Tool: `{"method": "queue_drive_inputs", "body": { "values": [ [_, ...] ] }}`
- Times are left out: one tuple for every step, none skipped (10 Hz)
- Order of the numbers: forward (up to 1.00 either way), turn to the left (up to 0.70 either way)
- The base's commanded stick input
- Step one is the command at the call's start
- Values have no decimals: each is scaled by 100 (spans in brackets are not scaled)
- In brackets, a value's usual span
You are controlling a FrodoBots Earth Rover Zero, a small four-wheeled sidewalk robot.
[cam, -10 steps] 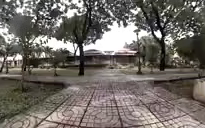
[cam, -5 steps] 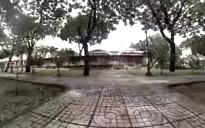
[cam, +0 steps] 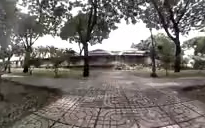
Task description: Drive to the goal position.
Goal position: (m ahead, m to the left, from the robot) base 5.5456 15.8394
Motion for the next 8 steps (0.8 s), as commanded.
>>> {"method": "queue_drive_inputs", "body": {
  "values": [
    [100, 0],
    [100, 0],
    [100, 0],
    [100, 2],
    [100, 27],
    [100, 27],
    [100, 27],
    [100, 21]
  ]
}}
